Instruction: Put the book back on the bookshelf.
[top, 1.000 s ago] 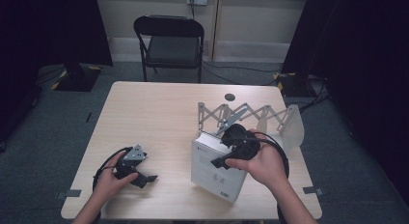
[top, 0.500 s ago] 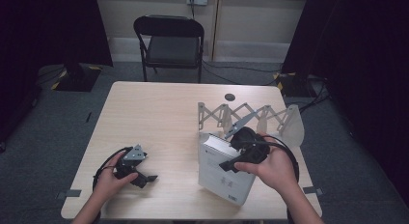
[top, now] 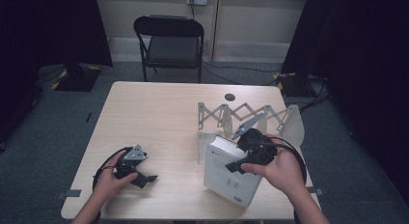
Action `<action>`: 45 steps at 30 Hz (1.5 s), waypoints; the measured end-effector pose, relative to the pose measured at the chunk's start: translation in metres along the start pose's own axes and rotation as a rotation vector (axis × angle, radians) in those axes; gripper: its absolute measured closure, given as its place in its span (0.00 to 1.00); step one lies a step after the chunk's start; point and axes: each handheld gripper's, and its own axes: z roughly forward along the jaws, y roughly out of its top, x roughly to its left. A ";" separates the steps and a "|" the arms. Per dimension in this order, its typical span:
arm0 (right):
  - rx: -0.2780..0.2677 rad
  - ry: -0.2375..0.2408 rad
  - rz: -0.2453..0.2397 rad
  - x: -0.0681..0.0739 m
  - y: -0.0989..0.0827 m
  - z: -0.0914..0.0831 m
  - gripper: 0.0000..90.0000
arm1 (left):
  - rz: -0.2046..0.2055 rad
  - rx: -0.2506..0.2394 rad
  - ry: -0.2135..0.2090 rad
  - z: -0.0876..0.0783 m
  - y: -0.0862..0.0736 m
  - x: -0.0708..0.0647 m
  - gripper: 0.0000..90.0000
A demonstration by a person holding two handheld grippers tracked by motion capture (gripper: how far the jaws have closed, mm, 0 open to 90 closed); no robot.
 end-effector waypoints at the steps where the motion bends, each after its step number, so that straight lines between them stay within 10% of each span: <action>1: 0.004 -0.001 0.004 0.000 -0.001 -0.001 0.58 | 0.000 0.000 0.000 0.000 0.000 0.000 0.00; 45: 0.008 -0.037 0.089 -0.023 -0.038 -0.019 0.59 | 0.001 0.000 -0.001 0.000 0.000 0.000 0.00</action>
